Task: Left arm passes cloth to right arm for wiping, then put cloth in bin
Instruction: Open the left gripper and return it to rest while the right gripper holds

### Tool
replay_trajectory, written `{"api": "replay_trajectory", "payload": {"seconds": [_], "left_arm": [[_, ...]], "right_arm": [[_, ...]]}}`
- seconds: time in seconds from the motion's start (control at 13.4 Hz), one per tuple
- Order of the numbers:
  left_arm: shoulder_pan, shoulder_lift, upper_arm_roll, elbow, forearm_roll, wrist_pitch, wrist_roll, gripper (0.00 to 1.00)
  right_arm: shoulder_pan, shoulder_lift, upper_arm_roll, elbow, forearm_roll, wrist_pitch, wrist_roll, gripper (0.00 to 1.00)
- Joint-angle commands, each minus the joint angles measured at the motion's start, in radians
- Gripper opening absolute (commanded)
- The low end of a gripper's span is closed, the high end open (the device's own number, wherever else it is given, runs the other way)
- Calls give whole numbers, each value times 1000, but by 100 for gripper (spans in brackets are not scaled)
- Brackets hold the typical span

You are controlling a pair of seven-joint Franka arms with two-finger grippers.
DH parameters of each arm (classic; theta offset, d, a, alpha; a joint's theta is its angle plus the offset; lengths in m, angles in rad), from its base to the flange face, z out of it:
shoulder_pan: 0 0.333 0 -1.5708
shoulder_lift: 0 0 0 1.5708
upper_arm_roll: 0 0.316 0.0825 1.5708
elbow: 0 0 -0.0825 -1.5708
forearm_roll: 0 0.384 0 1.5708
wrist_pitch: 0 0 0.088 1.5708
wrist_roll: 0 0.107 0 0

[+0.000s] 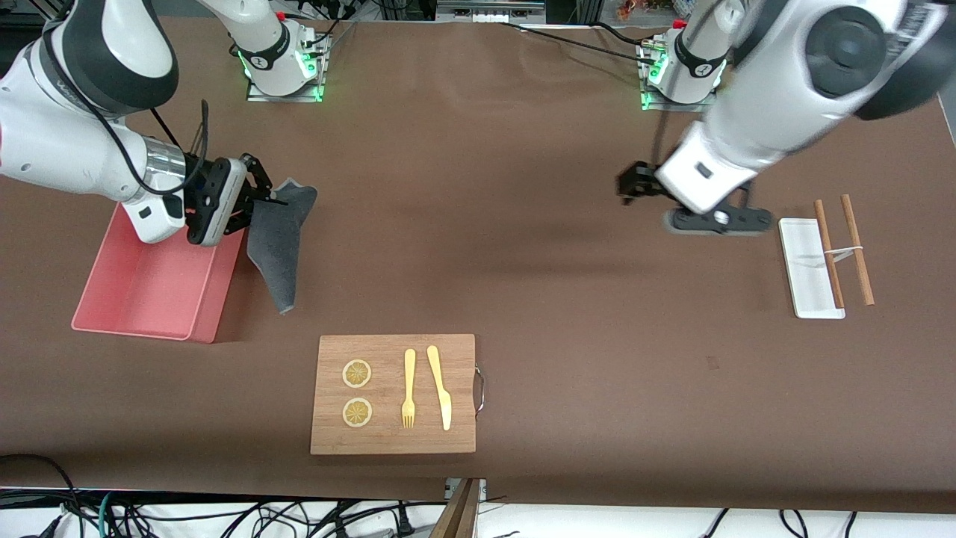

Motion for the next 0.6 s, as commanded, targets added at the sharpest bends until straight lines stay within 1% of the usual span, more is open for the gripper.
{"api": "replay_trajectory", "payload": {"seconds": [0.0,0.15,0.3,0.37,0.45,0.52], "left_arm": [[127,-33,-13,-1,72,-54,263,100],[155,-38,-13,-1,124,-57,351,100],[168,-73,-10,-15,162,-48,359,100],[164,-91,14,-32,164,-49,362,100],[135,-131,77,-79,162,-39,359,100],[97,-156,152,-118,155,-2,361,100]], "right_arm": [[-12,-14,9,-32,-137,23,248,0],[-10,-12,9,-65,-185,55,419,0],[-10,-6,10,-111,-253,108,569,0],[-10,9,12,-121,-279,124,649,0],[-10,37,12,-125,-293,133,707,0],[-10,73,12,-126,-294,161,724,0]]}}
